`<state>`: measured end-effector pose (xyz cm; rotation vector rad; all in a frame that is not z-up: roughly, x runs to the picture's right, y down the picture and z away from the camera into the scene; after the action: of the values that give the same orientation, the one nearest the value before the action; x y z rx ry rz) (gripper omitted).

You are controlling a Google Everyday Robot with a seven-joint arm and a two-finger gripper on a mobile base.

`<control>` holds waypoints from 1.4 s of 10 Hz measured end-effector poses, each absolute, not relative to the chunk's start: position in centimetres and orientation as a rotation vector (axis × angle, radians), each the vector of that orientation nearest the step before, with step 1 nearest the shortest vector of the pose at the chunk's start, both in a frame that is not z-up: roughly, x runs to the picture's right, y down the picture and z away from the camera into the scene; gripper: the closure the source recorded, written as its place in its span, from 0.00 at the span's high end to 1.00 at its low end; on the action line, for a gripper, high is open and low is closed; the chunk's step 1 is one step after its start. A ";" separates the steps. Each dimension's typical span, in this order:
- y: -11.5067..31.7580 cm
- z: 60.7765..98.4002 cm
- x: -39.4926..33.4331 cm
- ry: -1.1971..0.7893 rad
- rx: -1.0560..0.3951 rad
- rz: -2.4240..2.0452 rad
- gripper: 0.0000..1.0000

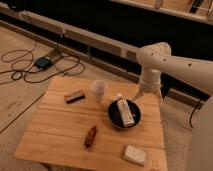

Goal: Wipe the white sponge on the table

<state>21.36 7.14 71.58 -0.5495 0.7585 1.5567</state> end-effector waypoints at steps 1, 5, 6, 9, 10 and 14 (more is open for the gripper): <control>7.1 71.6 21.4 0.758 -0.550 1.557 0.80; 7.1 71.6 21.3 0.758 -0.550 1.557 0.80; 7.1 71.6 21.3 0.758 -0.550 1.557 0.80; 7.1 71.6 21.3 0.758 -0.549 1.557 0.80; 7.1 71.6 21.3 0.758 -0.549 1.557 0.80; 7.7 70.5 22.7 0.788 -0.524 1.574 0.80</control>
<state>22.70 7.67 70.51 -0.5237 0.7883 1.5737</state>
